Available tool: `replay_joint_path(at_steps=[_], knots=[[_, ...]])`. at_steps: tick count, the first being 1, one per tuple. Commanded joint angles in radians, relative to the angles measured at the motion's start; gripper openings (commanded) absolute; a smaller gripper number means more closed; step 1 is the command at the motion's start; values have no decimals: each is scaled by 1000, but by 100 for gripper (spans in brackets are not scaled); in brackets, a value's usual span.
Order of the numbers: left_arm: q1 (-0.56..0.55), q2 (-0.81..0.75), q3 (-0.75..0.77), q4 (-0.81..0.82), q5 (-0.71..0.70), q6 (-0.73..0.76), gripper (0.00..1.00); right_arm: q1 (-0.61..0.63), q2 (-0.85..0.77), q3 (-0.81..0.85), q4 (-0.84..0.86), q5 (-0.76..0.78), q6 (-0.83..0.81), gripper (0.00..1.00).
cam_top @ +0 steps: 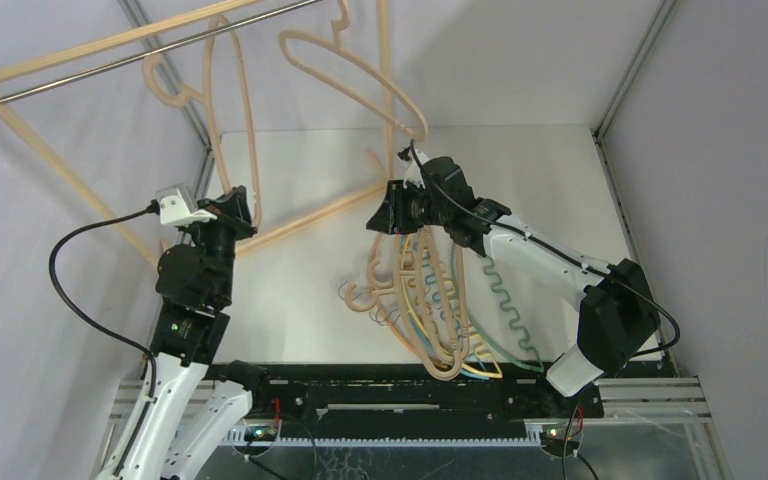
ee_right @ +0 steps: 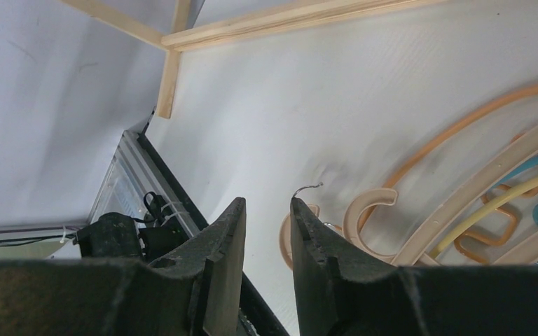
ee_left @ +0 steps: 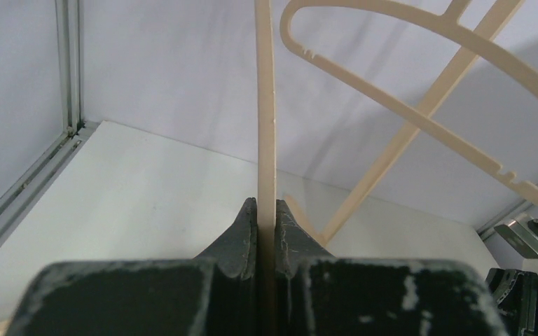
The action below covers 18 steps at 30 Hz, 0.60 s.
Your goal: Organize the hangers
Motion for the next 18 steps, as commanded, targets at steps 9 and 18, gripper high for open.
replay_joint_path(at_steps=[9,18], knots=[[-3,-10,51,87,-33,30,0,-10,1,48,23,-13,8,37],[-3,54,63,156,-79,-14,0,-10,-5,49,2,-12,-3,36]])
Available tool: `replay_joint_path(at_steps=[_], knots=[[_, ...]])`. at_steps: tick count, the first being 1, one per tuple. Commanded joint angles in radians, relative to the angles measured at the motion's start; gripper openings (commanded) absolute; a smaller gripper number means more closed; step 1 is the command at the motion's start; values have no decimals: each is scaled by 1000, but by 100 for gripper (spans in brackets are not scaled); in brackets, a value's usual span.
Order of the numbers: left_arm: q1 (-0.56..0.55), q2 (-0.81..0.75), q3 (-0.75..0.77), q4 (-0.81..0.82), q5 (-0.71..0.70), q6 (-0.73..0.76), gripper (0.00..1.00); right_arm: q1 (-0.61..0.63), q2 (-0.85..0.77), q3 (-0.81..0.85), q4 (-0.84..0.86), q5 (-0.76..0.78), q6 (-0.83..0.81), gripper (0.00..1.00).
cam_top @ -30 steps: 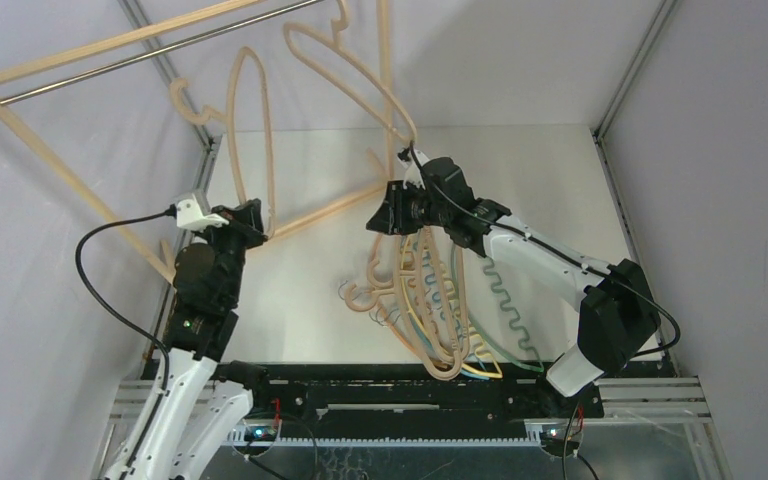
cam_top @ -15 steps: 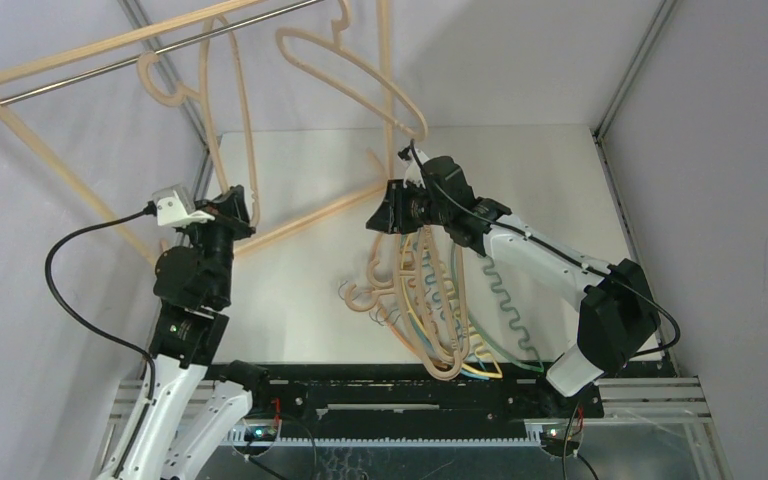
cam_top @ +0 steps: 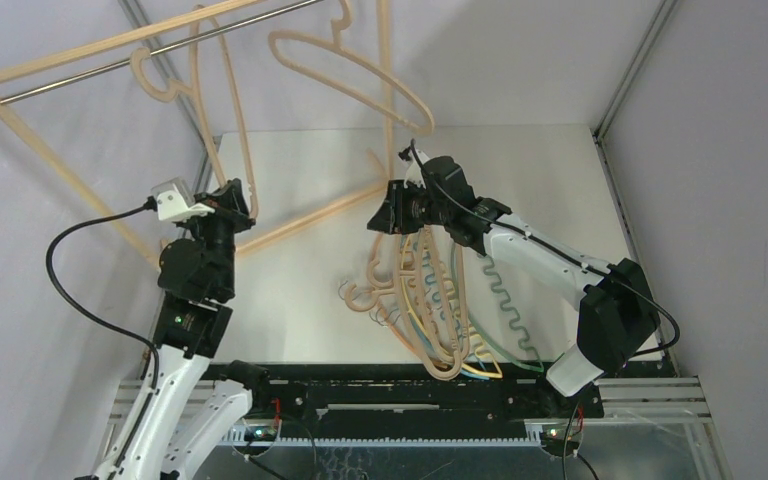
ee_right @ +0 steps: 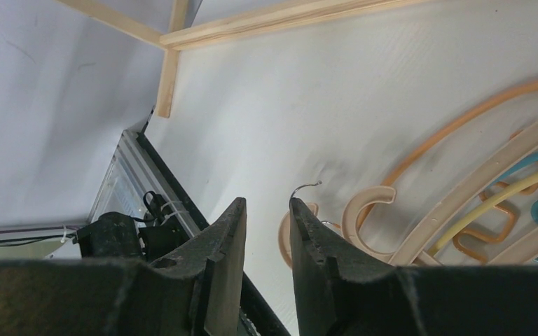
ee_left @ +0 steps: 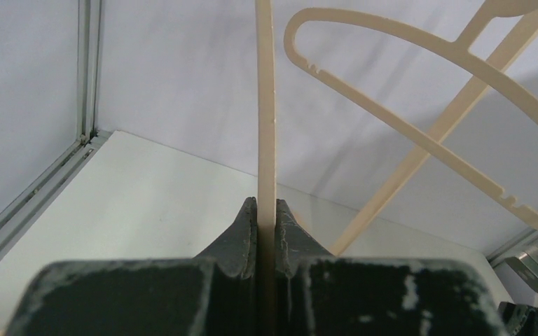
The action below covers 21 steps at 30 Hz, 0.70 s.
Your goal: Organize the hangers
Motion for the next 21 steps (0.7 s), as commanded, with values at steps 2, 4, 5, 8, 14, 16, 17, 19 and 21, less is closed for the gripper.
replay_joint_path(at_steps=[2,4,5,8,14,16,17,19,21], knots=[[-3,41,40,127,-27,-35,0,-5,-10,43,2,-6,-8,36],[-3,53,36,149,-35,-44,0,-5,-11,42,-4,-5,-10,36],[-3,56,33,157,-39,-47,0,-5,-11,42,-6,-3,-12,36],[-2,68,36,174,-51,-56,0,-5,-12,42,-12,-1,-15,36],[0,89,44,218,-53,-72,0,-7,-12,42,-13,-1,-13,36],[7,100,40,229,-45,-94,0,-7,-14,41,-18,-1,-14,36],[9,106,38,239,-41,-106,0,-8,-15,42,-22,-2,-15,36],[14,120,32,261,-27,-137,0,-8,-20,43,-30,0,-18,36],[24,135,29,279,-10,-167,0,-10,-27,42,-41,4,-22,35]])
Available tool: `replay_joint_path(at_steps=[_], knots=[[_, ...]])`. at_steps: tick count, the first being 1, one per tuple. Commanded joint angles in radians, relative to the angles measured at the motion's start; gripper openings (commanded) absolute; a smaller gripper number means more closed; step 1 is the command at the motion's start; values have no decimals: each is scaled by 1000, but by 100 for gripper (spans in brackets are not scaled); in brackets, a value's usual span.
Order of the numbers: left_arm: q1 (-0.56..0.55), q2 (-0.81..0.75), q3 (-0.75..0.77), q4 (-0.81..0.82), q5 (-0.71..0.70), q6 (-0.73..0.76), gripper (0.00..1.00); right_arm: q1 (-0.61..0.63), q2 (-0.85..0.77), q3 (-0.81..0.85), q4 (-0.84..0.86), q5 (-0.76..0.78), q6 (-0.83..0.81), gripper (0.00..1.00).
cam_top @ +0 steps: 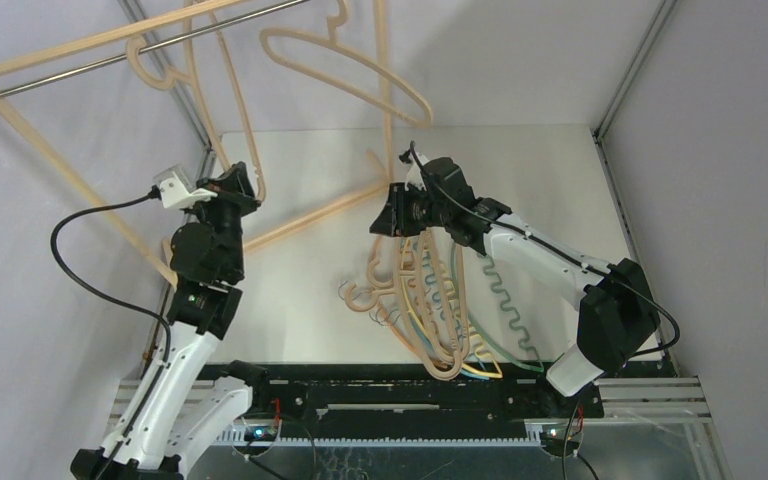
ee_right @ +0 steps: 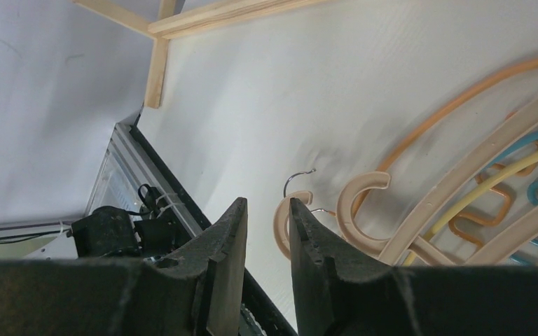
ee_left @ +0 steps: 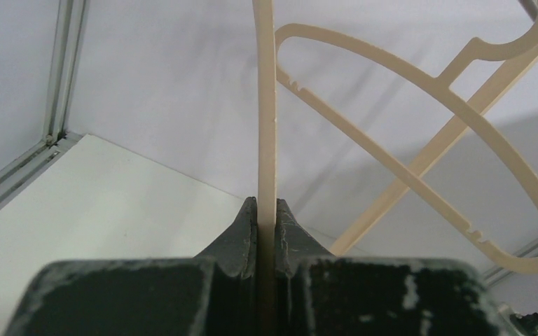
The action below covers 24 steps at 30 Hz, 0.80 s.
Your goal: Organize the hangers
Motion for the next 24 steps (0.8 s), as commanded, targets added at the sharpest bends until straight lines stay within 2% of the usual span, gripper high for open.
replay_joint_path(at_steps=[1,16,21,24], knots=[[24,24,25,124,34,-92,0,-9,-32,42,-8,6,-24,35],[76,105,15,294,190,-379,0,-11,-87,32,-71,38,-45,35],[107,150,25,314,236,-493,0,-11,-98,23,-78,45,-49,35],[113,175,53,267,248,-505,0,-11,-110,15,-79,53,-51,35]])
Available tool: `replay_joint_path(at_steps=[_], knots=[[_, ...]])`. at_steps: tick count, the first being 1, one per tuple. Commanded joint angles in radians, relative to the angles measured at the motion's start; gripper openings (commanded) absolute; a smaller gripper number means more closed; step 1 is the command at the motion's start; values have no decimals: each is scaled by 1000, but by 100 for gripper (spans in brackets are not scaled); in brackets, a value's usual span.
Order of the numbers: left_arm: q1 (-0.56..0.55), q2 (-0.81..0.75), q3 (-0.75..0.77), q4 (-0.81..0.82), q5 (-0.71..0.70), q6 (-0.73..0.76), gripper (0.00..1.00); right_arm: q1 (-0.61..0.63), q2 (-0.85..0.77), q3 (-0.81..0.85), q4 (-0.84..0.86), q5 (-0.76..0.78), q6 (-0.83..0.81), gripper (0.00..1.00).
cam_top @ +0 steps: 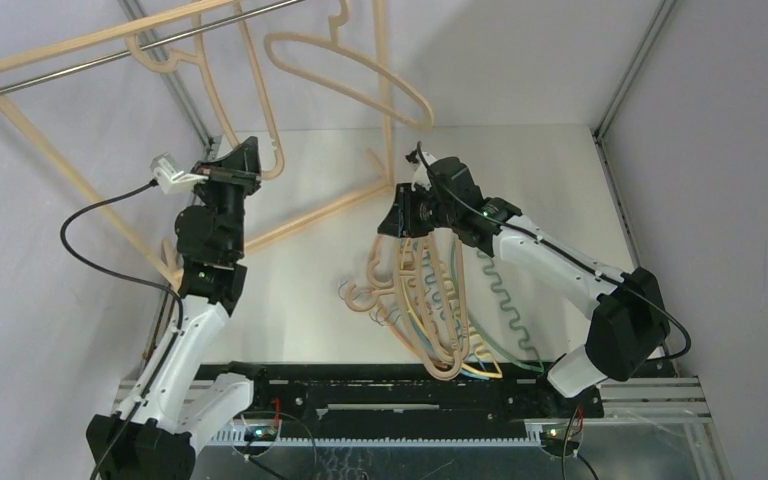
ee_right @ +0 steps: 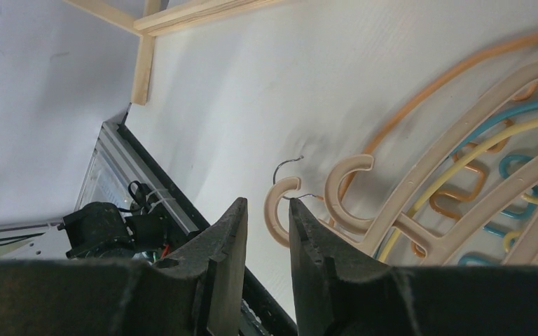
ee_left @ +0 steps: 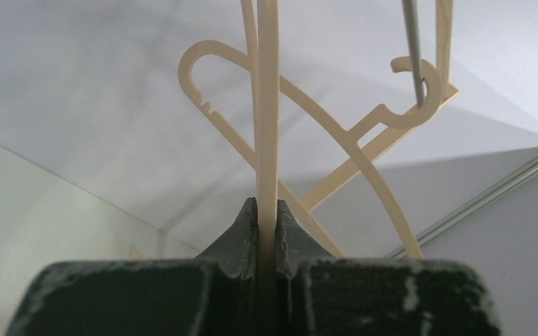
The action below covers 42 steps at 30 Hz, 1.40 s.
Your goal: Organize the hangers
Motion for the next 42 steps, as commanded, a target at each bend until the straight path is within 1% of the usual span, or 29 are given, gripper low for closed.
replay_joint_path(at_steps=[1,8,13,16,21,23,25,28,30,32,34,36,37,38,39,40,42], knots=[[13,31,67,-11,55,-75,0,-7,-63,13,9,20,-29,35],[13,92,113,-223,57,31,0,-9,-63,3,19,25,-25,35],[-3,220,247,-352,147,131,0,-9,-56,2,23,20,-17,35],[-22,289,299,-385,174,162,3,-9,-64,-6,28,24,-17,35],[-74,398,385,-431,184,219,14,-16,-83,-22,10,47,-29,36],[-98,434,417,-444,196,236,20,-22,-94,-30,5,52,-31,37],[-122,454,433,-456,190,251,32,-29,-105,-31,0,55,-33,38],[-149,451,416,-449,176,269,44,-33,-122,-59,-16,82,-39,41],[-157,436,395,-431,187,274,53,-35,-134,-66,-30,99,-46,42],[-161,417,379,-424,193,280,59,-38,-144,-73,-48,125,-51,44],[-161,397,367,-425,202,287,64,-41,-153,-80,-61,144,-57,47],[-162,370,353,-425,214,293,69,-42,-167,-90,-72,163,-59,54],[-161,357,346,-425,223,297,72,-41,-175,-95,-77,175,-58,62],[-161,342,337,-424,236,300,76,-39,-185,-100,-86,195,-57,66],[-161,326,328,-424,249,305,93,-37,-195,-105,-93,212,-57,70],[-161,310,318,-424,262,310,99,-35,-206,-113,-100,230,-60,73],[-161,276,285,-426,281,314,99,-31,-236,-131,-112,272,-57,79]])
